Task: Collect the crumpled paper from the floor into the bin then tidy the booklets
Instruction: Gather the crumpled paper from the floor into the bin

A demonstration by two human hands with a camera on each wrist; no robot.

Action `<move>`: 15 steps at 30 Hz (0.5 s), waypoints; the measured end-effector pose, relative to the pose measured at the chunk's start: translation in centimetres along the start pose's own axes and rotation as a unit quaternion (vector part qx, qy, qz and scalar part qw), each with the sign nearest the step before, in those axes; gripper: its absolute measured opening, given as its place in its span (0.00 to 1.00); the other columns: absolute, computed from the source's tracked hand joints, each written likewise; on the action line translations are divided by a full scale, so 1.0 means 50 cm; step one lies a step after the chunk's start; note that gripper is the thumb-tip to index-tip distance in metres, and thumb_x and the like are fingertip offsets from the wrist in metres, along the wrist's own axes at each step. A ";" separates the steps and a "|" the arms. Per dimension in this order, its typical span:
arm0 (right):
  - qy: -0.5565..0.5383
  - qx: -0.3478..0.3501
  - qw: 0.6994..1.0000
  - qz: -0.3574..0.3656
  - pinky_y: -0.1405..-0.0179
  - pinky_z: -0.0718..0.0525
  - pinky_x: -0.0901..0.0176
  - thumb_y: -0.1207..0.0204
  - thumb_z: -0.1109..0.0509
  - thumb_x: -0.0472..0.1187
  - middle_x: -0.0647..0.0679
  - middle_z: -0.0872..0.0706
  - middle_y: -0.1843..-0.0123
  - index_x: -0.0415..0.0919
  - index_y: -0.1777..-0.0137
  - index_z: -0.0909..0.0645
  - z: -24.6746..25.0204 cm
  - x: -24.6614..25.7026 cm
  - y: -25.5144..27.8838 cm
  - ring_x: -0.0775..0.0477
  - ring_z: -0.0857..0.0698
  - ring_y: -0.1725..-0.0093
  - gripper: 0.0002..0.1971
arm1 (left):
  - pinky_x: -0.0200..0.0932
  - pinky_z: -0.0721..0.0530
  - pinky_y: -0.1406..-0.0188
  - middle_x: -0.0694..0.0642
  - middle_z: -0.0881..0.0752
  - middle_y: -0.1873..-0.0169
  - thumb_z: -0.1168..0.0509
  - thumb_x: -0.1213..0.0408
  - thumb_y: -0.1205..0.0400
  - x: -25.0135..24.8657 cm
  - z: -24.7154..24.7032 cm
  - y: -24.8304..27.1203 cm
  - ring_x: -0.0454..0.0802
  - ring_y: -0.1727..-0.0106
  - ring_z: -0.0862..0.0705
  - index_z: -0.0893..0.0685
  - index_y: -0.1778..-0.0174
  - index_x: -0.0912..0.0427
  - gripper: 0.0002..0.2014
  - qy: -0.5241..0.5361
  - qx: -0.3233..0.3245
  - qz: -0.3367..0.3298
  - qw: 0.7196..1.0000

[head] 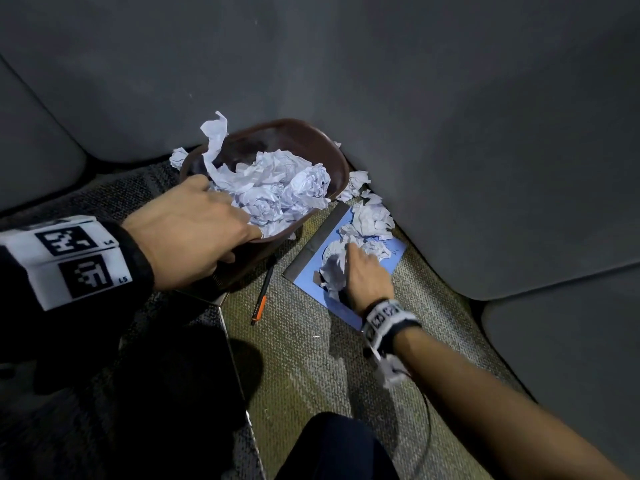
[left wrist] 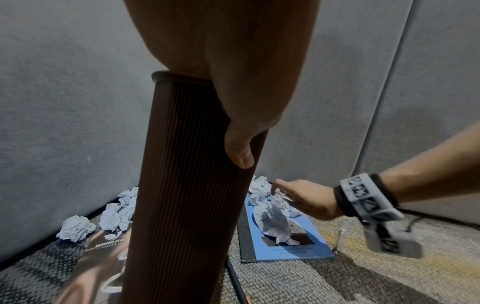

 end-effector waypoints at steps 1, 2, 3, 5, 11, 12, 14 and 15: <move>0.013 -0.012 0.999 -0.027 0.64 0.23 0.47 0.21 0.42 0.38 0.40 0.23 0.41 0.38 0.30 0.36 0.000 0.000 -0.029 0.36 0.23 0.46 0.19 | 0.45 0.40 0.62 0.43 0.16 0.64 0.30 0.53 0.31 0.000 -0.002 0.000 0.49 0.58 0.17 0.23 0.62 0.44 0.08 -0.003 0.002 -0.004 1.000; 0.014 -0.011 0.998 -0.054 0.60 0.20 0.43 0.20 0.45 0.40 0.38 0.27 0.35 0.39 0.26 0.38 -0.009 0.002 -0.051 0.33 0.25 0.41 0.22 | 0.44 0.40 0.63 0.43 0.17 0.67 0.28 0.53 0.33 0.000 -0.002 -0.001 0.49 0.60 0.17 0.23 0.64 0.44 0.09 -0.006 0.005 -0.006 1.000; 0.013 -0.004 0.997 -0.075 0.56 0.19 0.40 0.19 0.46 0.43 0.37 0.31 0.30 0.41 0.23 0.41 -0.024 0.007 -0.066 0.31 0.27 0.37 0.24 | 0.44 0.41 0.64 0.43 0.17 0.68 0.27 0.54 0.35 0.000 -0.005 0.000 0.50 0.62 0.17 0.24 0.65 0.44 0.11 -0.008 0.011 -0.011 1.000; 0.019 0.028 0.996 -0.087 0.52 0.17 0.36 0.18 0.43 0.45 0.36 0.42 0.21 0.46 0.19 0.47 -0.063 0.020 -0.076 0.27 0.31 0.30 0.29 | 0.43 0.42 0.65 0.43 0.19 0.71 0.25 0.56 0.38 0.002 -0.011 0.001 0.50 0.66 0.18 0.24 0.68 0.45 0.13 -0.005 0.016 -0.020 1.000; 0.039 0.042 0.998 -0.035 0.60 0.22 0.41 0.21 0.39 0.41 0.36 0.35 0.26 0.41 0.25 0.36 -0.149 0.029 -0.049 0.30 0.24 0.44 0.25 | 0.44 0.44 0.63 0.42 0.20 0.67 0.35 0.56 0.29 0.007 -0.018 0.000 0.46 0.61 0.20 0.28 0.64 0.42 0.07 -0.008 0.041 0.008 0.999; 0.029 0.038 0.999 -0.022 0.66 0.22 0.43 0.24 0.35 0.38 0.35 0.30 0.31 0.38 0.30 0.31 -0.147 0.028 -0.048 0.32 0.22 0.54 0.22 | 0.45 0.44 0.63 0.42 0.20 0.66 0.37 0.56 0.28 0.005 -0.015 -0.003 0.46 0.59 0.20 0.28 0.63 0.42 0.05 -0.006 0.047 0.012 0.999; 0.013 0.050 0.999 0.010 0.76 0.26 0.48 0.26 0.33 0.34 0.35 0.29 0.38 0.35 0.35 0.28 -0.143 0.018 -0.055 0.34 0.24 0.66 0.19 | 0.45 0.43 0.61 0.42 0.20 0.61 0.41 0.56 0.25 -0.002 -0.009 -0.011 0.45 0.55 0.21 0.30 0.60 0.41 0.04 -0.010 0.046 0.011 0.999; 0.001 0.068 0.997 0.021 0.76 0.26 0.47 0.24 0.34 0.35 0.35 0.30 0.37 0.36 0.35 0.31 -0.136 0.010 -0.059 0.33 0.24 0.65 0.18 | 0.45 0.43 0.60 0.42 0.20 0.59 0.43 0.57 0.24 -0.002 -0.013 -0.015 0.44 0.52 0.22 0.31 0.58 0.41 0.04 -0.017 0.038 0.006 0.999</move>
Point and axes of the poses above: each hand's wrist, its own y-axis away from the middle knuckle, its own z-axis out of the back of the hand, x = y × z, the point moved 3 cm from there along -y, towards the middle knuckle
